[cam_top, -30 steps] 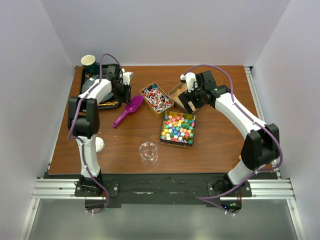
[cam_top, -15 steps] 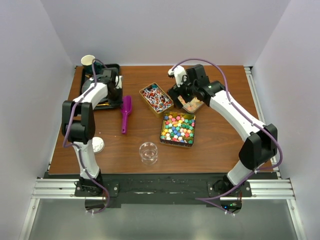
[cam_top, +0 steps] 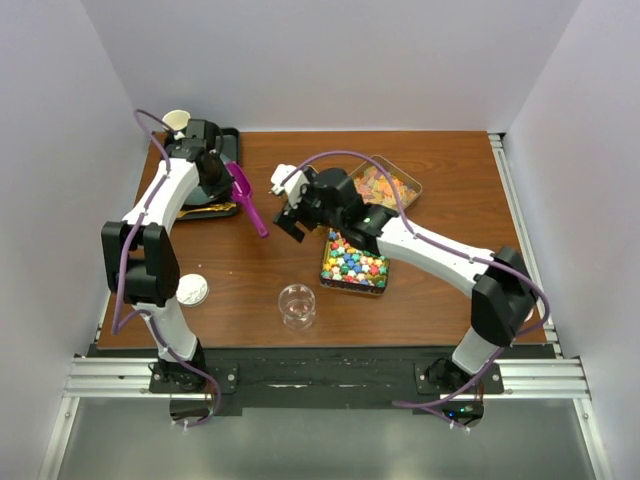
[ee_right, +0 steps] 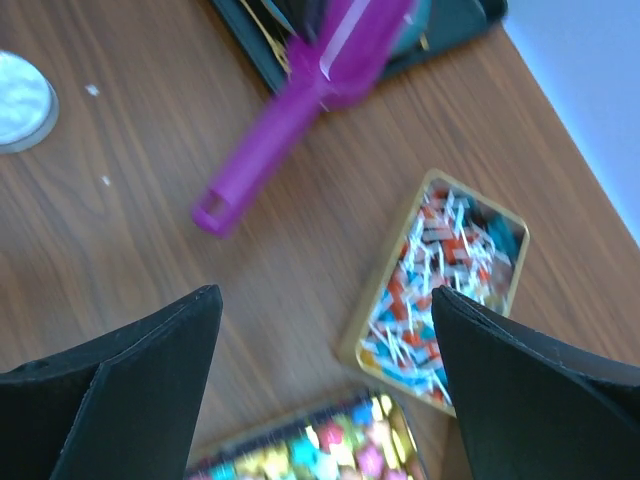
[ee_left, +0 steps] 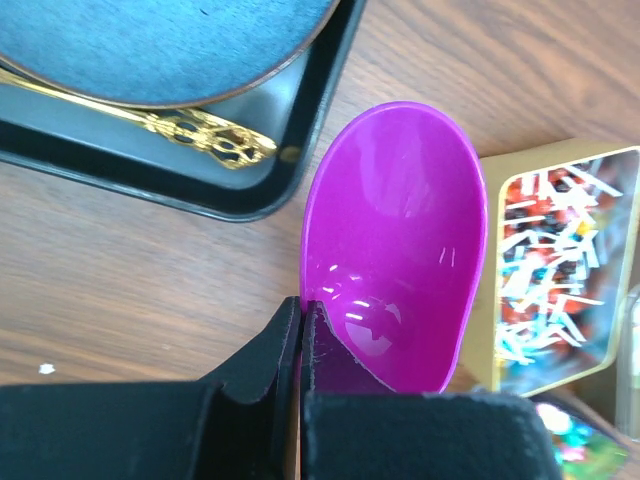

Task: Pack the candies
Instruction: Pick up the spatula from the center of the board.

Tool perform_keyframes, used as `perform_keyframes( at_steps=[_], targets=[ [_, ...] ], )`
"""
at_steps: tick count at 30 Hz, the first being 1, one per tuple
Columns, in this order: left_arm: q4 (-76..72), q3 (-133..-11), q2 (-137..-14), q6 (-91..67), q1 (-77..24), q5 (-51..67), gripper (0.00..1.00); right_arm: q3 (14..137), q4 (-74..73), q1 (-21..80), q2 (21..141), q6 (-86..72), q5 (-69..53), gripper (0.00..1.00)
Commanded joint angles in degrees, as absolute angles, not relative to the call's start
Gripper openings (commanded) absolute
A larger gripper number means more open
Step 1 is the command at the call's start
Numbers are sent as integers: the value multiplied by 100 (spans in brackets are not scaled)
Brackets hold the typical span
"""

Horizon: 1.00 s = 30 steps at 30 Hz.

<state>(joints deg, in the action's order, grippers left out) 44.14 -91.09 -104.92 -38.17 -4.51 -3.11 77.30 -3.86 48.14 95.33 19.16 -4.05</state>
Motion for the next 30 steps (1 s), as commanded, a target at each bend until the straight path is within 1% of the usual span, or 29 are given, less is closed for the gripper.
perform_keyframes(
  at_steps=[1, 7, 14, 18, 19, 23, 24, 30],
  targets=[
    [4465, -9255, -10134, -4473, -431, -26, 0, 8181, 519, 5053, 9974, 1872, -317, 89],
    [4465, -8816, -9818, -4720, -404, 360, 0, 8454, 580, 5300, 10353, 1855, -158, 88],
    [4386, -8684, -9782, -4808, -237, 808, 0, 8806, 501, 5484, 10819, 1854, 236, 85],
    [4333, -8587, -9765, -4825, -229, 923, 0, 8947, 562, 5546, 10986, 1942, 456, 78],
    [4333, -8570, -9765, -4825, -229, 932, 0, 8973, 562, 5555, 11021, 1951, 492, 74],
    [4280, -8604, -9738, -4781, -220, 932, 0, 9053, 475, 5572, 11136, 2021, 615, 69],
    [4298, -8613, -9738, -4790, -220, 932, 0, 9053, 431, 5572, 11162, 2030, 659, 66],
    [4272, -8543, -9650, -4790, -220, 940, 0, 8947, 378, 5590, 11162, 2004, 817, 64]
  ],
)
